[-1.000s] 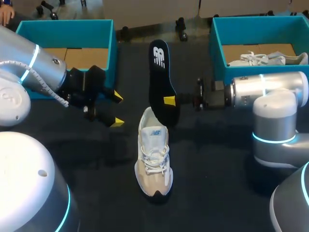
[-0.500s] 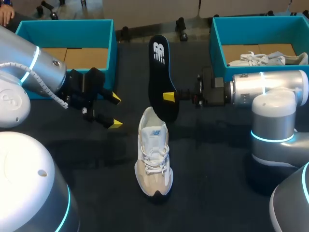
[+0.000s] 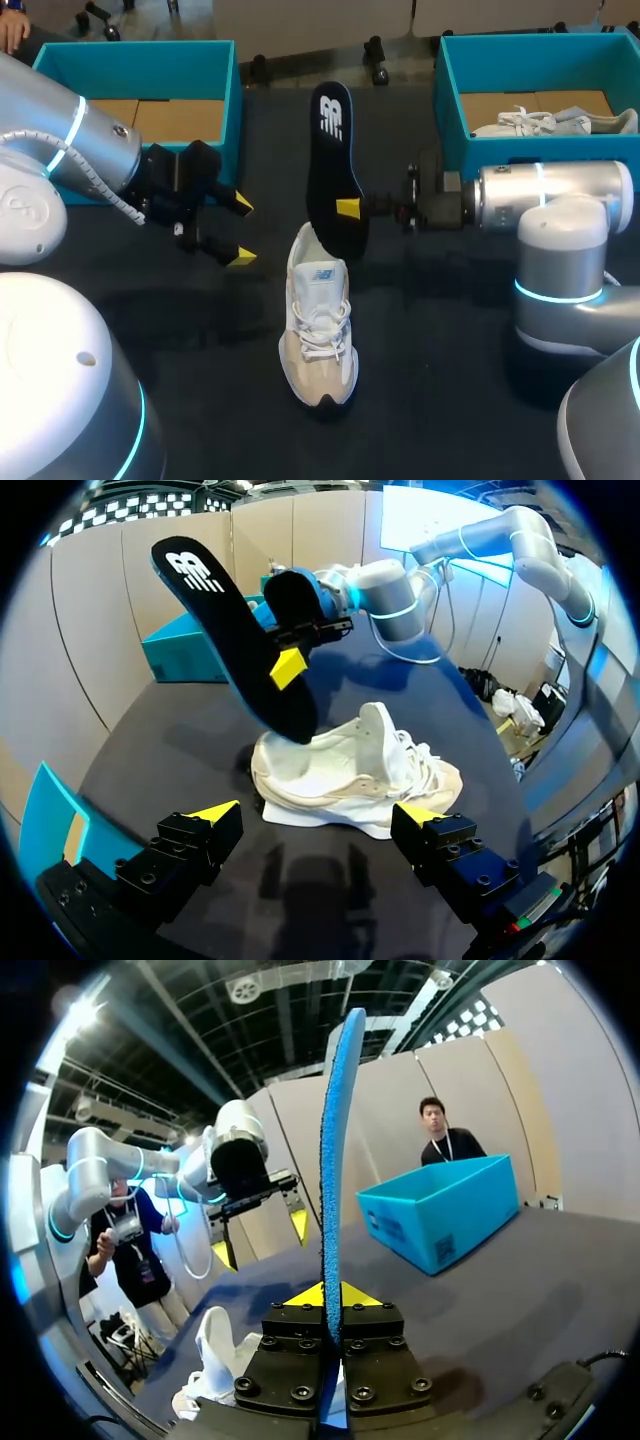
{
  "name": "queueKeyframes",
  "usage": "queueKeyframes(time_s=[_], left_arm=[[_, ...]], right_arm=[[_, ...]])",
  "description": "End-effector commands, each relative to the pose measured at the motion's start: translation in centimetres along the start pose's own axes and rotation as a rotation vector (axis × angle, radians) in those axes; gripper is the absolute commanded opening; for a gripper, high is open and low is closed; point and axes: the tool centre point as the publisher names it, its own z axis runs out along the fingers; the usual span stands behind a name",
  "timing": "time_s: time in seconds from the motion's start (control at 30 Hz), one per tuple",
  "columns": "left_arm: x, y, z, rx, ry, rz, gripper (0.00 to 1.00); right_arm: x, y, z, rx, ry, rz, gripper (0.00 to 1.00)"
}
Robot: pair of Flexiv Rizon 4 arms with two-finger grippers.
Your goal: Take the shoe out of the shoebox, open the shoe tongue, remove and reinsert the insole, then place the shoe into the shoebox
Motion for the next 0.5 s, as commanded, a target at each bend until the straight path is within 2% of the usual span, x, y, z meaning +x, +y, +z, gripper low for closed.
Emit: queueKeyframes(time_s=[0.03, 0.33, 0.5], left_arm=[[-0.1, 0.0, 0.2, -0.003, 0.000, 0.000, 1.00], [-0.1, 0.0, 0.2, -0.003, 0.000, 0.000, 1.00], [-0.1, 0.0, 0.2, -0.003, 0.000, 0.000, 1.00]], right_arm=[[0.1, -0.3, 0.2, -0.004, -0.008, 0.006, 0.00], [0.6, 1.7, 0.1, -0.013, -0.030, 0.025, 0.00], [0.6, 1.8, 0.3, -0.043, -0.035, 0.043, 0.00]])
